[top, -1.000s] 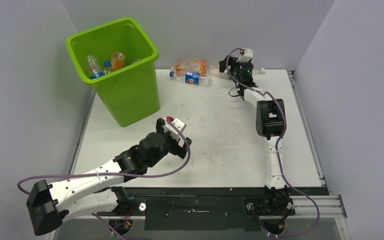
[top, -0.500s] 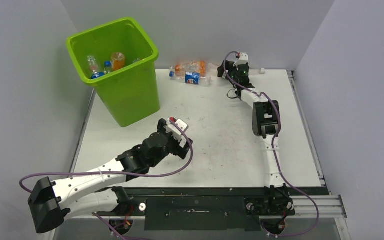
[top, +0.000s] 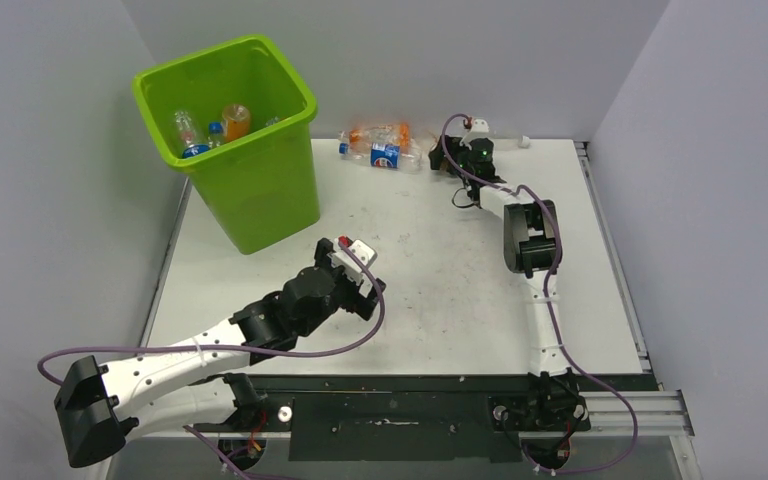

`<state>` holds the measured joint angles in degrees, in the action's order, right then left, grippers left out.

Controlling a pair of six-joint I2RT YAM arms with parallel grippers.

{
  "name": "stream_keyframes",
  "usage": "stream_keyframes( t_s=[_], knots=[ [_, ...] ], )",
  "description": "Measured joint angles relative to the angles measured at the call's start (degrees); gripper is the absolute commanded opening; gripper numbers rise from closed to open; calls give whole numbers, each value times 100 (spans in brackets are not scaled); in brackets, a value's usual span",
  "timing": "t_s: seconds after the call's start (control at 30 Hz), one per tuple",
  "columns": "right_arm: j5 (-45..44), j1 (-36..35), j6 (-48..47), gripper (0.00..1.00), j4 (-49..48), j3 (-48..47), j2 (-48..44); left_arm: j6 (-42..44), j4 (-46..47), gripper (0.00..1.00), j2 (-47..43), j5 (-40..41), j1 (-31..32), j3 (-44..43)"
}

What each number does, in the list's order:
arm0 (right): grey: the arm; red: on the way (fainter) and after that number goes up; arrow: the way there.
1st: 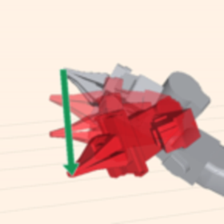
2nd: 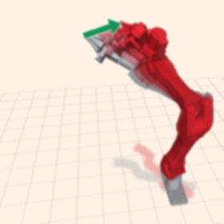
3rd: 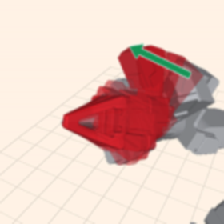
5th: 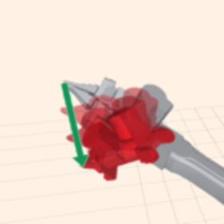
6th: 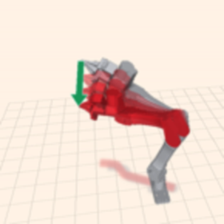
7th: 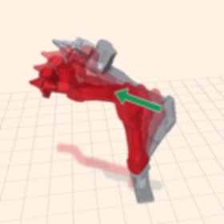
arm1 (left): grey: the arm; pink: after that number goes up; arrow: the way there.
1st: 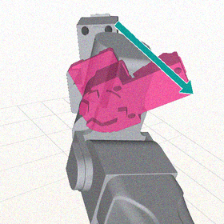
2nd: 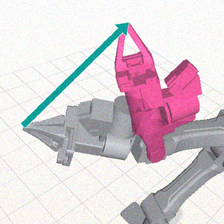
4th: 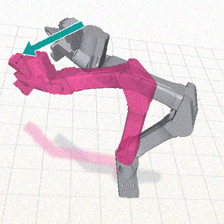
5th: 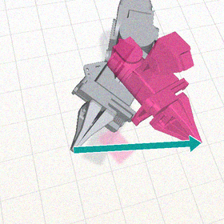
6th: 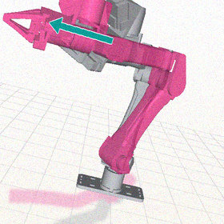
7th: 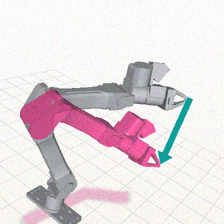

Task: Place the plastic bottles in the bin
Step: Pick up the plastic bottle from the corner of the board.

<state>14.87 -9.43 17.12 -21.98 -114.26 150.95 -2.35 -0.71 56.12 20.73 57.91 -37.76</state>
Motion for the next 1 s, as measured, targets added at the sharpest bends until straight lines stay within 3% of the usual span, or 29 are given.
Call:
stream_keyframes(
  t_s=[0.13,0.27,0.4,0.7,0.8,1.0],
  knots=[
    [28,0,-4,59,42,52,-33,2,0,96,-55,9,66,0],
    [96,-4,28,41,68,199,-118,2,-2,96,-59,20,72,0],
    [120,-2,70,32,39,715,-452,2,-15,96,-109,66,90,0],
    [199,-50,841,26,-210,2715,-2017,-9,87,96,-931,542,129,0],
    [203,-153,1143,22,-334,3322,-2813,-94,192,96,-1384,699,129,0],
    [-11,-542,1655,6,-774,4916,-5073,-409,400,96,-2039,817,129,-22]
  ],
)
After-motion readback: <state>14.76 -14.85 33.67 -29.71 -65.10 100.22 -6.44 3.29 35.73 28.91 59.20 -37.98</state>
